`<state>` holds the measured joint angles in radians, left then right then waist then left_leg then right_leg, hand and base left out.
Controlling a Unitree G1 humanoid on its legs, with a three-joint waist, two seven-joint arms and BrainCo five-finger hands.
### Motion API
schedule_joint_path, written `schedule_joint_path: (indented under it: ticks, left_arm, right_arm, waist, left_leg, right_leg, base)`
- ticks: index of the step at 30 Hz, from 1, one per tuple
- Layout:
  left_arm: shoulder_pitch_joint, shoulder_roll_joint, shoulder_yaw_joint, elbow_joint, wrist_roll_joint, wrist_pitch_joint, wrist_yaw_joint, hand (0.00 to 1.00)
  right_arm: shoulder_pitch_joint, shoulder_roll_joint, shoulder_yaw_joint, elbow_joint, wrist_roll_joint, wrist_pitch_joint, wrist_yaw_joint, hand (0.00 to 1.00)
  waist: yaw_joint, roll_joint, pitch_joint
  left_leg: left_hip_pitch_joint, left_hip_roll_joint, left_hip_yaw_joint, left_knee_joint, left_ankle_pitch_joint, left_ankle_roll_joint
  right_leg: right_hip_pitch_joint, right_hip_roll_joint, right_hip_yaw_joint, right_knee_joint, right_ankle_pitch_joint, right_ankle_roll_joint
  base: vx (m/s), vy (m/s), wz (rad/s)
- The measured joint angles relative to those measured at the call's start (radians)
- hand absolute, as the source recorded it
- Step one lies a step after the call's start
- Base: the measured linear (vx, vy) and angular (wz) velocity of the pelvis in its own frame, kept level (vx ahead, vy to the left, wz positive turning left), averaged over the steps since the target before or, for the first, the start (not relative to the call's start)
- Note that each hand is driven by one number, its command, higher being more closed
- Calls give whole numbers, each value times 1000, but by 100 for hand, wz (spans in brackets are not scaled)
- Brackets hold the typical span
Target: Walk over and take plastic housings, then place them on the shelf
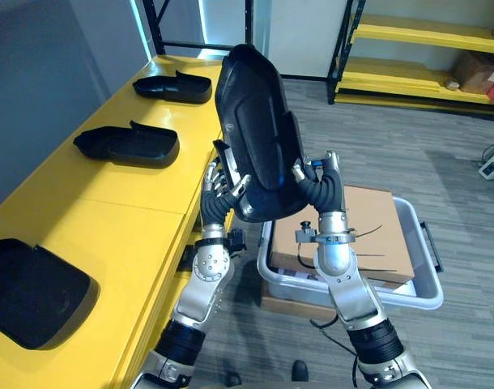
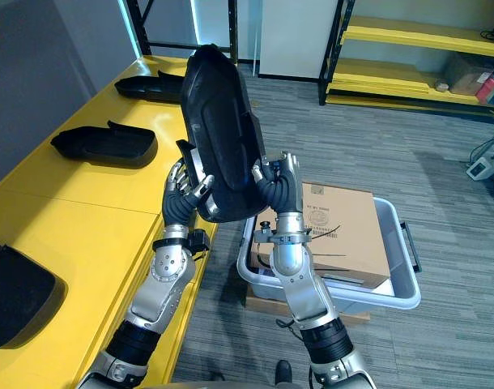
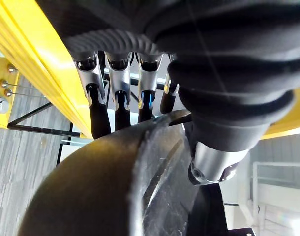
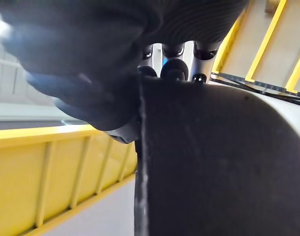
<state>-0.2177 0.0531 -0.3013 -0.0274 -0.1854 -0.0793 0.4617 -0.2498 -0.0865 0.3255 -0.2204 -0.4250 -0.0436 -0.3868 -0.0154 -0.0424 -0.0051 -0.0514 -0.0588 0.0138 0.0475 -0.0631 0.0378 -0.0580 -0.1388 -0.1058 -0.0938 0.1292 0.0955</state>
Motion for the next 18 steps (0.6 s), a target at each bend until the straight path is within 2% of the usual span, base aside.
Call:
schedule_joint_path:
  ticks: [4,5,13,16,18]
  left_arm:
    - [0,0,-1,0,-21,0,-3,100]
    - [0,0,-1,0,-22,0,-3,100]
    - [0,0,1,0,-14,3,-8,100]
    - [0,-1,15,-1,45,8,-29,100]
    - [4,-2,31,-16,100,10,-55,100]
  right_arm:
    - [0,-3,6,-1,-18,-17,0,100]
    - [0,-3,6,-1,-18,-18,0,0]
    - [0,-10,6,-1,9,-43,23,0]
    - [0,-24,-18,-5,72,-66,65,0]
    - [0,-29,-61,-47,157,-74,105,0]
  waist:
    - [1,-3,-2]
    - [0,-4,-3]
    - [0,-7,-7]
    - [1,-11,-21]
    - [1,-10,-24]
  left_leg:
    - [0,-1,-1,0,0,0]
    - [0,-1,-1,0,0,0]
    - [4,-1,-6,-2,4,0]
    - [8,-1,-9,-13,10,1]
    - [11,-1,-9,-13,10,1]
  right_leg:
    - [1,-1,-1,0,0,0]
    - [1,-1,-1,0,0,0]
    - [4,-1,-4,3,-2,-3]
    - [4,0,-6,3,-3,-3]
    - [7,-1,-6,5,-3,-3]
  base:
    - [0,0,0]
    - [0,0,0]
    - [0,0,1]
    - [0,0,2]
    - [0,0,0]
